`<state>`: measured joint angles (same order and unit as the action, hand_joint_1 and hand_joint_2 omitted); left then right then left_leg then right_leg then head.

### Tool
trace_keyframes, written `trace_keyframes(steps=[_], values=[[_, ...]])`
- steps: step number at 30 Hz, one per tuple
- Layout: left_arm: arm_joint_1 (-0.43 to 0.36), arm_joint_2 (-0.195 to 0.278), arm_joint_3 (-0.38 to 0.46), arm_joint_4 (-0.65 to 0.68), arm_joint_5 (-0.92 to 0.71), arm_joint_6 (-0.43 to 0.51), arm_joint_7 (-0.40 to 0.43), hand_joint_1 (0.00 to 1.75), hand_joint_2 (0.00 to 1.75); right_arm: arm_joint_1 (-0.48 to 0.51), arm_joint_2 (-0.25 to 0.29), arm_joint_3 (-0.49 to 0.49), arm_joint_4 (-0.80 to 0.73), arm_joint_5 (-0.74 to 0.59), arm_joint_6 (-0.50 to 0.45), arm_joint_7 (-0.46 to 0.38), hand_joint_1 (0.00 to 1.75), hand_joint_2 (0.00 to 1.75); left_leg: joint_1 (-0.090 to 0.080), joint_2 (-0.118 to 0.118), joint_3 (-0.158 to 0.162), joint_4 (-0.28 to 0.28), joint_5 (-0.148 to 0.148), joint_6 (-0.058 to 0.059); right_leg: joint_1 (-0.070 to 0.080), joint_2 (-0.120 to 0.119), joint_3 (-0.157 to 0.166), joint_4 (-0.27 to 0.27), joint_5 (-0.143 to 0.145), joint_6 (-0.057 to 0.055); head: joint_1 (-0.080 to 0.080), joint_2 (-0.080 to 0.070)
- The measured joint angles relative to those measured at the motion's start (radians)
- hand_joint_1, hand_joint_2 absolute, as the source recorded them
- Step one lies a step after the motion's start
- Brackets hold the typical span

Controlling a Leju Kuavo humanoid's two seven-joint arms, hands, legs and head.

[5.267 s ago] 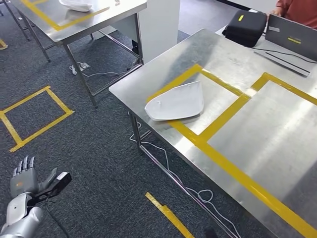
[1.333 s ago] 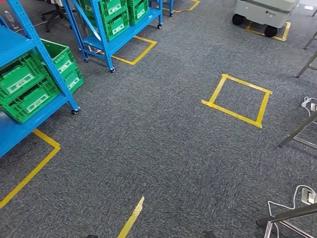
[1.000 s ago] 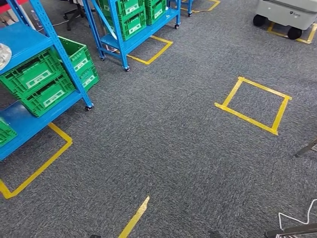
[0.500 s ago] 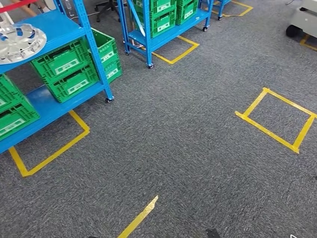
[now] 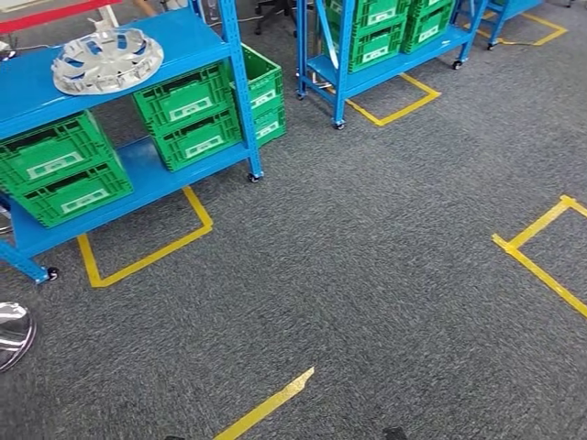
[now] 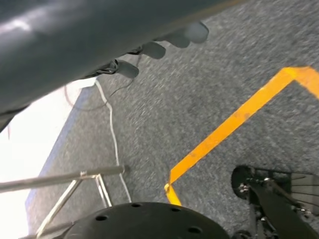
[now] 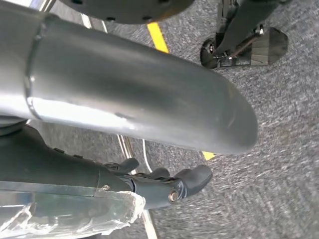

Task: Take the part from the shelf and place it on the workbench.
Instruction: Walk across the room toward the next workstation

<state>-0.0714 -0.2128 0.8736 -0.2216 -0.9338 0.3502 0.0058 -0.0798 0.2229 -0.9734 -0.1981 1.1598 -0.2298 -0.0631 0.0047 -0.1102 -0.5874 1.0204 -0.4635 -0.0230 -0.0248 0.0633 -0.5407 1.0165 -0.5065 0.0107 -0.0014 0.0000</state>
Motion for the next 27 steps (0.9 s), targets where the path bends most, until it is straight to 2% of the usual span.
trace_keyframes(steps=[2,3,4,5,6,7,8,9,11,12,13,14,15,16,18,19,20,21,22,23,24,25,26,27], values=[[-0.003,0.001,0.000,0.000,-0.003,0.002,0.006,0.00,0.00,0.001,0.002,0.002,0.000,0.004,0.002,-0.002,0.00,0.00,-0.003,0.067,-0.047,0.096,-0.053,-0.008,0.003,-0.035,0.003,-0.002,-0.002,-0.012,-0.008,0.000],[-0.004,0.001,0.000,0.000,-0.005,0.003,0.010,0.00,0.00,0.002,0.002,0.003,0.000,0.005,0.003,-0.002,0.00,0.00,-0.002,0.088,-0.082,0.166,-0.085,-0.011,0.006,-0.053,0.004,-0.002,-0.004,-0.016,-0.011,0.000],[-0.005,0.001,0.000,0.000,-0.007,0.003,0.013,0.00,0.00,0.003,0.003,0.003,0.000,0.006,0.005,-0.002,0.00,0.00,-0.001,0.097,-0.114,0.228,-0.109,-0.013,0.008,-0.071,0.005,-0.002,-0.006,-0.018,-0.011,0.000],[-0.004,0.002,0.000,0.000,-0.009,0.004,0.016,0.00,0.00,0.004,0.003,0.004,0.000,0.006,0.006,-0.002,0.00,0.00,0.000,0.101,-0.132,0.264,-0.115,-0.012,0.011,-0.088,0.006,-0.002,-0.008,-0.020,-0.011,0.000],[-0.002,0.002,0.000,0.000,-0.012,0.004,0.017,0.00,0.00,0.003,0.003,0.004,0.000,0.007,0.009,-0.002,0.00,0.00,0.000,0.103,-0.130,0.261,-0.100,-0.010,0.013,-0.103,0.008,-0.002,-0.010,-0.021,-0.012,0.000],[0.001,0.003,0.000,0.000,-0.015,0.005,0.018,0.00,0.00,0.001,0.003,0.004,0.000,0.007,0.012,-0.002,0.00,0.00,-0.001,0.108,-0.109,0.220,-0.070,-0.006,0.016,-0.116,0.011,-0.002,-0.012,-0.021,-0.012,0.000],[0.002,0.003,0.000,0.000,-0.018,0.007,0.018,0.00,0.00,-0.001,0.004,0.005,0.000,0.008,0.015,-0.001,0.00,0.00,-0.005,0.123,-0.073,0.154,-0.033,0.003,0.018,-0.128,0.015,-0.002,-0.015,-0.021,-0.012,0.000],[0.001,0.004,0.000,0.000,-0.022,0.008,0.018,0.00,0.00,-0.002,0.006,0.006,0.000,0.009,0.018,-0.001,0.00,0.00,-0.012,0.150,-0.036,0.086,-0.008,0.013,0.021,-0.140,0.019,-0.002,-0.018,-0.019,-0.011,0.000],[-0.002,0.005,-0.001,0.000,-0.026,0.009,0.019,0.00,0.00,-0.003,0.009,0.006,0.000,0.011,0.021,0.000,0.00,0.00,-0.025,0.192,0.006,0.003,0.010,0.029,0.027,-0.162,0.024,-0.002,-0.025,-0.014,-0.011,0.000],[-0.003,0.006,-0.001,0.000,-0.028,0.010,0.020,0.00,0.00,-0.004,0.011,0.007,0.000,0.012,0.023,0.001,0.00,0.00,-0.029,0.195,0.008,-0.006,0.006,0.032,0.029,-0.174,0.026,-0.003,-0.027,-0.010,-0.012,0.000],[-0.002,0.006,-0.001,0.000,-0.029,0.010,0.020,0.00,0.00,-0.005,0.011,0.007,0.000,0.013,0.023,0.002,0.00,0.00,-0.029,0.183,0.007,-0.011,0.008,0.035,0.030,-0.186,0.030,-0.006,-0.029,-0.007,-0.012,0.000],[0.001,0.006,-0.001,0.000,-0.029,0.010,0.021,0.00,0.00,-0.006,0.012,0.008,0.000,0.014,0.024,0.003,0.00,0.00,-0.026,0.170,0.010,-0.018,0.011,0.039,0.029,-0.187,0.033,-0.007,-0.033,-0.002,-0.012,0.000],[0.003,0.007,-0.001,0.000,-0.029,0.011,0.022,0.00,0.00,-0.006,0.013,0.009,0.000,0.014,0.025,0.003,0.00,0.00,-0.022,0.158,0.014,-0.026,0.015,0.043,0.029,-0.171,0.032,0.002,-0.043,0.003,-0.011,0.000],[0.003,0.007,-0.001,0.000,-0.029,0.011,0.023,0.00,0.00,-0.007,0.014,0.010,0.000,0.015,0.025,0.003,0.00,0.00,-0.018,0.145,0.019,-0.034,0.020,0.048,0.027,-0.143,0.020,0.031,-0.062,0.007,-0.009,0.000],[0.000,0.005,-0.001,0.000,-0.030,0.012,0.023,0.00,0.00,-0.005,0.014,0.012,0.000,0.016,0.025,0.004,0.00,0.00,-0.014,0.120,0.021,-0.039,0.024,0.053,0.023,-0.083,-0.040,0.151,-0.121,0.013,-0.004,0.000],[-0.001,0.004,-0.001,0.000,-0.030,0.012,0.023,0.00,0.00,-0.004,0.013,0.012,0.000,0.016,0.026,0.005,0.00,0.00,-0.013,0.105,0.020,-0.038,0.025,0.054,0.022,-0.071,-0.076,0.220,-0.146,0.016,-0.003,0.000],[-0.001,0.004,-0.001,0.000,-0.030,0.012,0.024,0.00,0.00,-0.002,0.013,0.012,0.000,0.017,0.026,0.006,0.00,0.00,-0.013,0.091,0.021,-0.038,0.024,0.054,0.020,-0.067,-0.104,0.265,-0.153,0.018,-0.002,0.000],[0.001,0.004,-0.001,0.000,-0.032,0.013,0.025,0.00,0.00,-0.001,0.013,0.013,0.000,0.017,0.027,0.007,0.00,0.00,-0.012,0.076,0.022,-0.037,0.024,0.054,0.019,-0.065,-0.115,0.274,-0.140,0.021,-0.002,0.000],[0.002,0.003,-0.001,0.000,-0.034,0.013,0.026,0.00,0.00,0.000,0.013,0.013,0.000,0.017,0.027,0.008,0.00,0.00,-0.011,0.062,0.024,-0.036,0.023,0.052,0.016,-0.063,-0.107,0.243,-0.107,0.023,-0.002,0.000],[0.002,0.003,-0.001,0.000,-0.036,0.014,0.026,0.00,0.00,-0.001,0.013,0.013,0.000,0.017,0.027,0.008,0.00,0.00,-0.009,0.048,0.025,-0.035,0.022,0.049,0.011,-0.054,-0.084,0.181,-0.064,0.027,-0.002,0.000],[0.002,0.002,-0.001,0.000,-0.038,0.014,0.027,0.00,0.00,-0.001,0.013,0.013,0.000,0.017,0.028,0.008,0.00,0.00,-0.008,0.034,0.026,-0.031,0.019,0.043,0.005,-0.031,-0.056,0.112,-0.030,0.032,-0.002,0.000],[0.001,0.002,-0.002,0.000,-0.039,0.014,0.027,0.00,0.00,-0.001,0.013,0.013,0.000,0.016,0.028,0.008,0.00,0.00,-0.007,0.021,0.024,-0.025,0.017,0.037,0.000,-0.008,-0.030,0.055,-0.008,0.033,-0.002,0.000],[0.000,0.001,-0.003,0.000,-0.040,0.013,0.027,0.00,0.00,-0.001,0.013,0.013,0.000,0.016,0.029,0.009,0.00,0.00,-0.007,0.009,0.020,-0.021,0.016,0.030,-0.003,0.011,-0.013,0.019,0.001,0.031,-0.002,0.000],[0.000,0.001,-0.004,0.000,-0.041,0.013,0.026,0.00,0.00,-0.001,0.013,0.013,0.000,0.016,0.029,0.010,0.00,0.00,-0.006,-0.002,0.015,-0.018,0.016,0.023,-0.003,0.019,-0.006,0.007,-0.002,0.026,-0.002,0.000]])
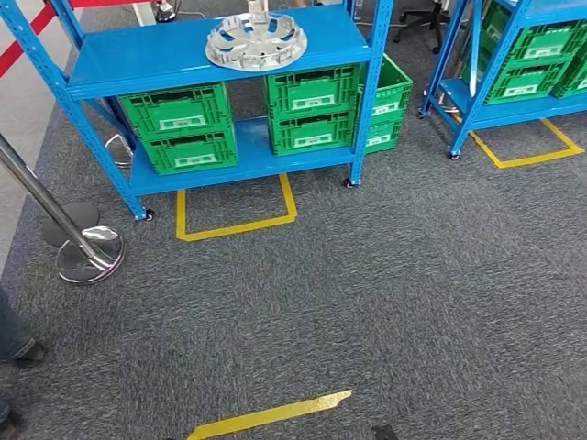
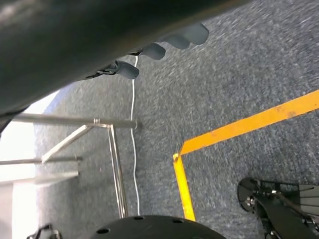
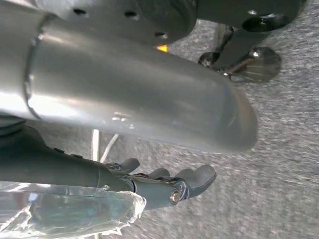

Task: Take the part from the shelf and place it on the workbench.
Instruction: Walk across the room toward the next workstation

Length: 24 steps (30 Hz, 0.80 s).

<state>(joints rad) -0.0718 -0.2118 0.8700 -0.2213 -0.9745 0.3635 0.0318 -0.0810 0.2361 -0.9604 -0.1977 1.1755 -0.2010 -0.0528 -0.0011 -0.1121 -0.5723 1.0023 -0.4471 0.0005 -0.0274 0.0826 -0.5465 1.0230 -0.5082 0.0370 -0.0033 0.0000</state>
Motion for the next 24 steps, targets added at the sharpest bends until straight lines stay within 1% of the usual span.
trace_keyframes(steps=[1,2,3,4,5,6,7,8,9,10,11,12,13,14,15,16,17,18,19,20,21,22,23,24], values=[[0.001,0.000,-0.001,0.000,-0.001,0.000,-0.001,0.00,0.00,0.000,0.000,0.000,0.000,0.000,0.000,0.002,0.00,0.00,0.002,-0.011,-0.005,0.001,0.002,-0.006,0.002,-0.007,0.003,-0.002,0.000,-0.008,0.000,0.000],[0.003,0.000,-0.002,0.000,-0.001,0.000,-0.002,0.00,0.00,-0.001,0.000,0.000,0.000,-0.001,0.000,0.003,0.00,0.00,0.005,-0.016,-0.007,0.002,0.003,-0.010,0.003,-0.019,0.005,-0.003,0.002,-0.014,0.000,0.000],[0.005,-0.001,-0.002,0.000,-0.003,-0.001,-0.002,0.00,0.00,-0.001,0.000,0.000,0.000,-0.001,-0.001,0.005,0.00,0.00,0.005,-0.007,-0.012,0.011,-0.003,-0.015,0.003,-0.030,0.006,-0.004,0.003,-0.021,-0.002,0.000],[0.006,-0.002,-0.003,0.000,-0.004,-0.002,-0.002,0.00,0.00,-0.001,0.000,0.000,0.000,-0.001,-0.001,0.005,0.00,0.00,0.005,0.016,-0.025,0.037,-0.021,-0.018,0.003,-0.043,0.007,-0.005,0.004,-0.027,-0.005,0.000],[0.005,-0.002,-0.004,0.000,-0.006,-0.003,-0.003,0.00,0.00,-0.001,0.000,0.000,0.000,-0.001,-0.001,0.005,0.00,0.00,0.005,0.045,-0.047,0.084,-0.047,-0.022,0.004,-0.057,0.009,-0.007,0.003,-0.033,-0.009,0.000],[0.003,-0.003,-0.004,0.000,-0.007,-0.003,-0.003,0.00,0.00,0.000,0.000,0.000,0.000,-0.001,-0.002,0.005,0.00,0.00,0.004,0.075,-0.079,0.150,-0.080,-0.025,0.007,-0.072,0.009,-0.007,0.001,-0.037,-0.013,0.000],[0.002,-0.004,-0.005,0.000,-0.008,-0.004,-0.003,0.00,0.00,0.002,0.000,0.000,0.000,-0.001,-0.002,0.005,0.00,0.00,0.005,0.093,-0.114,0.221,-0.111,-0.028,0.009,-0.088,0.009,-0.007,0.000,-0.040,-0.015,0.000],[0.002,-0.004,-0.005,0.000,-0.009,-0.004,-0.003,0.00,0.00,0.003,-0.001,0.000,0.000,-0.001,-0.001,0.005,0.00,0.00,0.006,0.100,-0.141,0.274,-0.127,-0.029,0.012,-0.104,0.010,-0.006,-0.002,-0.042,-0.014,0.000],[0.003,-0.004,-0.005,0.000,-0.009,-0.005,-0.004,0.00,0.00,0.003,-0.001,0.000,0.000,-0.001,-0.001,0.005,0.00,0.00,0.007,0.103,-0.152,0.296,-0.124,-0.028,0.014,-0.119,0.011,-0.006,-0.004,-0.043,-0.015,0.000],[0.005,-0.004,-0.005,0.000,-0.009,-0.005,-0.004,0.00,0.00,0.002,-0.002,0.000,0.000,-0.001,-0.001,0.004,0.00,0.00,0.007,0.106,-0.144,0.279,-0.103,-0.026,0.016,-0.131,0.013,-0.006,-0.006,-0.043,-0.015,0.000],[0.006,-0.003,-0.005,0.000,-0.009,-0.006,-0.004,0.00,0.00,0.001,-0.002,0.000,0.000,-0.001,-0.001,0.004,0.00,0.00,0.005,0.113,-0.116,0.226,-0.069,-0.021,0.017,-0.143,0.016,-0.006,-0.008,-0.043,-0.015,0.000],[0.006,-0.003,-0.005,0.000,-0.010,-0.006,-0.004,0.00,0.00,0.000,-0.002,0.000,0.000,-0.001,0.000,0.003,0.00,0.00,0.001,0.136,-0.079,0.156,-0.036,-0.013,0.018,-0.154,0.020,-0.007,-0.011,-0.042,-0.015,0.000],[0.005,-0.003,-0.005,0.000,-0.010,-0.006,-0.004,0.00,0.00,-0.001,-0.002,0.000,0.000,-0.002,0.000,0.002,0.00,0.00,-0.006,0.163,-0.045,0.090,-0.015,-0.006,0.021,-0.164,0.024,-0.006,-0.015,-0.039,-0.015,0.000],[0.003,-0.003,-0.005,0.000,-0.011,-0.007,-0.004,0.00,0.00,-0.001,-0.002,0.000,0.000,-0.002,0.000,0.002,0.00,0.00,-0.013,0.187,-0.022,0.044,-0.005,0.001,0.023,-0.175,0.026,-0.005,-0.019,-0.035,-0.015,0.000],[0.001,-0.003,-0.005,0.000,-0.012,-0.007,-0.004,0.00,0.00,-0.002,-0.002,0.000,0.000,-0.002,0.000,0.001,0.00,0.00,-0.019,0.202,-0.012,0.021,-0.005,0.007,0.025,-0.185,0.027,-0.005,-0.022,-0.031,-0.015,0.000],[0.000,-0.002,-0.005,0.000,-0.012,-0.007,-0.005,0.00,0.00,-0.002,-0.002,0.000,0.000,-0.003,0.000,0.001,0.00,0.00,-0.023,0.199,-0.013,0.016,-0.009,0.010,0.027,-0.197,0.029,-0.006,-0.024,-0.027,-0.015,0.000],[0.001,-0.002,-0.005,0.000,-0.013,-0.007,-0.005,0.00,0.00,-0.003,-0.002,0.000,0.000,-0.003,0.000,0.000,0.00,0.00,-0.022,0.187,-0.013,0.013,-0.007,0.015,0.027,-0.208,0.032,-0.009,-0.026,-0.023,-0.015,0.000],[0.003,-0.001,-0.005,0.000,-0.013,-0.007,-0.005,0.00,0.00,-0.004,-0.002,-0.001,0.000,-0.005,0.001,0.000,0.00,0.00,-0.020,0.176,-0.011,0.007,-0.004,0.019,0.026,-0.202,0.033,-0.006,-0.031,-0.018,-0.014,0.000],[0.004,-0.001,-0.005,0.000,-0.014,-0.006,-0.006,0.00,0.00,-0.005,-0.002,-0.001,0.000,-0.008,0.002,0.001,0.00,0.00,-0.017,0.165,-0.008,0.002,-0.001,0.024,0.025,-0.181,0.027,0.010,-0.044,-0.013,-0.012,0.000],[0.004,-0.001,-0.005,0.000,-0.015,-0.005,-0.008,0.00,0.00,-0.006,-0.002,-0.001,0.000,-0.012,0.003,0.004,0.00,0.00,-0.013,0.155,-0.005,-0.003,0.001,0.030,0.023,-0.151,0.010,0.046,-0.065,-0.009,-0.010,0.000],[0.003,-0.002,-0.006,0.000,-0.016,-0.004,-0.010,0.00,0.00,-0.005,-0.002,-0.001,0.000,-0.015,0.006,0.009,0.00,0.00,-0.012,0.147,-0.004,-0.004,0.002,0.033,0.021,-0.117,-0.019,0.104,-0.093,-0.006,-0.006,0.000],[0.000,-0.002,-0.006,0.000,-0.018,-0.003,-0.011,0.00,0.00,-0.003,-0.002,-0.002,0.000,-0.018,0.008,0.013,0.00,0.00,-0.011,0.137,-0.004,-0.004,0.001,0.036,0.021,-0.096,-0.056,0.173,-0.123,-0.005,-0.005,0.000],[-0.001,-0.003,-0.006,0.000,-0.018,-0.003,-0.012,0.00,0.00,-0.002,-0.002,-0.002,0.000,-0.019,0.010,0.017,0.00,0.00,-0.011,0.128,-0.003,-0.004,0.000,0.038,0.020,-0.088,-0.091,0.233,-0.142,-0.003,-0.004,0.000],[-0.001,-0.003,-0.006,0.000,-0.018,-0.003,-0.013,0.00,0.00,0.000,-0.002,-0.003,0.000,-0.019,0.010,0.020,0.00,0.00,-0.011,0.120,-0.002,-0.003,-0.001,0.038,0.019,-0.084,-0.115,0.269,-0.145,-0.002,-0.003,0.000]])
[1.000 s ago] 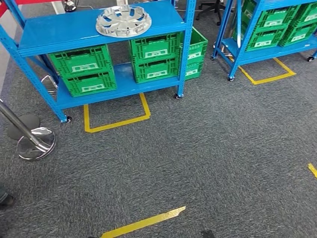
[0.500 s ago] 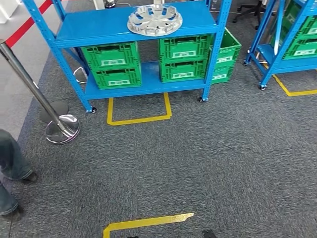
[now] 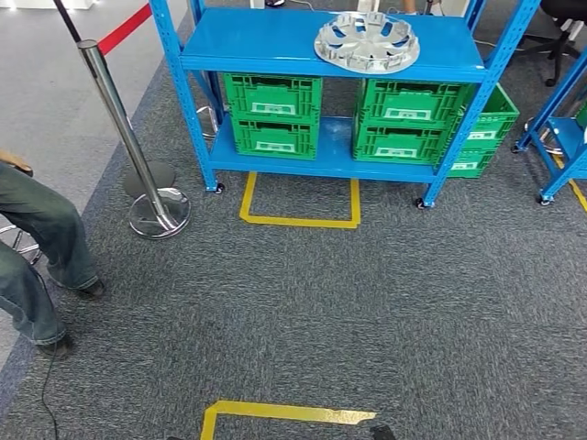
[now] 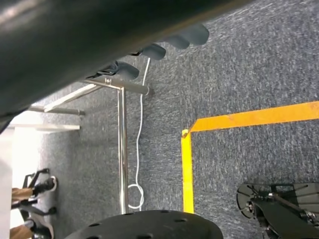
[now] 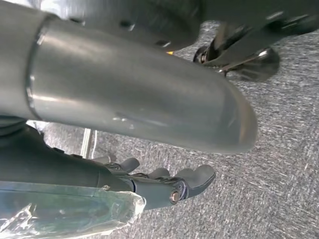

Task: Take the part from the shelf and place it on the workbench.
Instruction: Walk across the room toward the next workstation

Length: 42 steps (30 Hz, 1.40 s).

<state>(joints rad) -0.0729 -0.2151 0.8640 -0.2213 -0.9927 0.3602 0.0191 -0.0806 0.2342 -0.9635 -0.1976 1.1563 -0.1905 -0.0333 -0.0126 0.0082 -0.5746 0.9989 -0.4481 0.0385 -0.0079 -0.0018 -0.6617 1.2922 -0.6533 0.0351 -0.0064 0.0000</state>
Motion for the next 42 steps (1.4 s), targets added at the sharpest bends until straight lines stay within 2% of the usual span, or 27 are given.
trace_keyframes(steps=[1,2,3,4,5,6,8,10,14,16,20,22,42], values=[[0.001,0.000,0.000,0.000,0.000,0.000,0.000,0.00,0.00,0.001,0.000,0.000,0.000,0.000,0.000,0.000,0.00,0.00,0.000,-0.007,0.002,0.001,-0.001,-0.001,-0.001,0.001,-0.006,-0.005,0.020,0.001,0.000,0.000],[0.001,0.001,0.000,0.000,0.000,0.000,0.000,0.00,0.00,0.001,-0.001,-0.001,0.000,0.000,0.000,-0.002,0.00,0.00,0.001,-0.012,0.005,0.001,-0.003,-0.003,-0.003,0.000,0.007,-0.047,0.057,0.002,0.000,0.000],[0.002,0.001,0.000,0.000,0.000,0.000,0.000,0.00,0.00,0.000,-0.001,-0.001,0.000,0.000,0.000,-0.006,0.00,0.00,0.001,-0.016,0.008,0.003,-0.006,-0.006,-0.005,0.000,0.033,-0.114,0.101,0.003,0.000,0.000],[0.001,0.001,0.000,0.000,0.000,0.000,-0.001,0.00,0.00,-0.002,-0.002,-0.002,0.000,-0.002,-0.001,-0.011,0.00,0.00,0.000,-0.019,0.009,0.005,-0.009,-0.011,-0.006,0.001,0.061,-0.182,0.133,0.003,0.001,0.000],[0.001,0.001,0.000,0.000,0.001,0.000,-0.002,0.00,0.00,-0.003,-0.002,-0.004,0.000,-0.004,-0.002,-0.016,0.00,0.00,-0.002,-0.021,0.009,0.009,-0.012,-0.016,-0.006,0.002,0.084,-0.232,0.152,0.001,0.001,0.000],[0.000,0.002,0.000,0.000,0.001,0.000,-0.004,0.00,0.00,-0.005,-0.002,-0.005,0.000,-0.008,-0.003,-0.020,0.00,0.00,-0.003,-0.021,0.008,0.012,-0.015,-0.019,-0.007,0.003,0.097,-0.261,0.157,-0.001,0.000,0.000],[0.000,0.003,0.000,0.000,0.001,-0.001,-0.008,0.00,0.00,-0.004,-0.002,-0.009,0.000,-0.015,-0.006,-0.028,0.00,0.00,-0.005,-0.022,0.005,0.015,-0.015,-0.010,-0.006,0.005,0.105,-0.271,0.156,-0.006,-0.002,0.000],[0.001,0.004,0.000,0.000,0.001,-0.001,-0.012,0.00,0.00,-0.002,-0.002,-0.013,0.000,-0.021,-0.008,-0.037,0.00,0.00,-0.005,-0.022,0.007,0.014,-0.013,0.003,-0.004,0.006,0.105,-0.272,0.157,-0.007,-0.002,0.000],[0.001,0.005,0.000,0.000,0.001,-0.001,-0.017,0.00,0.00,-0.004,-0.002,-0.016,0.000,-0.027,-0.011,-0.052,0.00,0.00,-0.003,-0.022,0.010,0.009,-0.012,0.005,-0.001,0.006,0.107,-0.272,0.153,-0.013,-0.002,0.000],[0.001,0.005,0.000,0.000,0.001,-0.001,-0.018,0.00,0.00,-0.004,-0.002,-0.019,0.000,-0.030,-0.013,-0.060,0.00,0.00,-0.002,-0.022,0.011,0.007,-0.012,0.002,0.001,0.005,0.108,-0.271,0.152,-0.017,-0.002,0.000],[0.001,0.004,0.000,0.000,0.001,-0.001,-0.018,0.00,0.00,-0.004,-0.002,-0.025,0.000,-0.033,-0.015,-0.071,0.00,0.00,0.003,-0.022,0.012,0.005,-0.013,-0.028,0.005,0.005,0.107,-0.270,0.150,-0.022,-0.002,0.000],[0.001,0.004,0.000,0.000,0.001,-0.001,-0.018,0.00,0.00,-0.004,-0.002,-0.027,0.000,-0.033,-0.015,-0.071,0.00,0.00,0.004,-0.022,0.012,0.005,-0.013,-0.033,0.006,0.005,0.108,-0.270,0.150,-0.023,-0.002,0.000],[0.001,0.004,0.000,0.000,-0.002,-0.001,-0.020,0.00,0.00,-0.004,-0.002,-0.041,0.000,-0.056,-0.008,-0.088,0.00,0.00,-0.002,-0.022,0.011,0.005,-0.015,-0.034,-0.002,0.005,0.109,-0.271,0.151,-0.022,-0.002,0.000]])
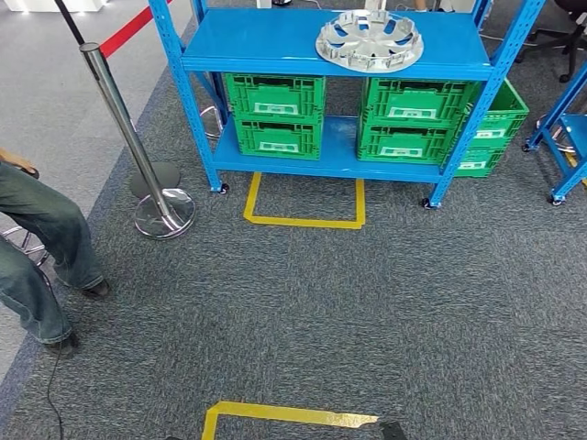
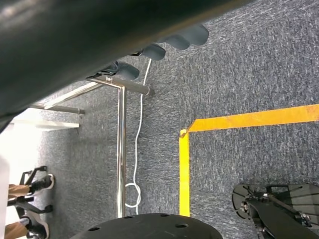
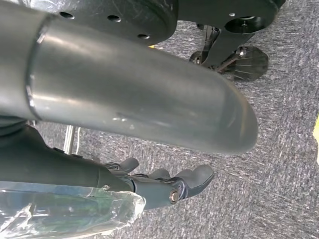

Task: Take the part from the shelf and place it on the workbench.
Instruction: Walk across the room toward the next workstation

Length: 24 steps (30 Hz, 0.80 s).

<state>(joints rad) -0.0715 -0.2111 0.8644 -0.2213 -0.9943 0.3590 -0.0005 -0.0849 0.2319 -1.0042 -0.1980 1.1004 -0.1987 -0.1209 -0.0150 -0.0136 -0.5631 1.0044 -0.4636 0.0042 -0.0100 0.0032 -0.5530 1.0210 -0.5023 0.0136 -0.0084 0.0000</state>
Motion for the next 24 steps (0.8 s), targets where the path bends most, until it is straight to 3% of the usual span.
trace_keyframes(steps=[24], values=[[0.000,-0.004,0.000,0.000,-0.002,0.000,-0.018,0.00,0.00,0.000,0.000,-0.016,0.000,-0.006,-0.013,-0.005,0.00,0.00,0.000,0.000,0.000,0.000,0.000,0.000,0.000,0.000,0.000,0.000,0.000,0.000,0.000,0.000]])
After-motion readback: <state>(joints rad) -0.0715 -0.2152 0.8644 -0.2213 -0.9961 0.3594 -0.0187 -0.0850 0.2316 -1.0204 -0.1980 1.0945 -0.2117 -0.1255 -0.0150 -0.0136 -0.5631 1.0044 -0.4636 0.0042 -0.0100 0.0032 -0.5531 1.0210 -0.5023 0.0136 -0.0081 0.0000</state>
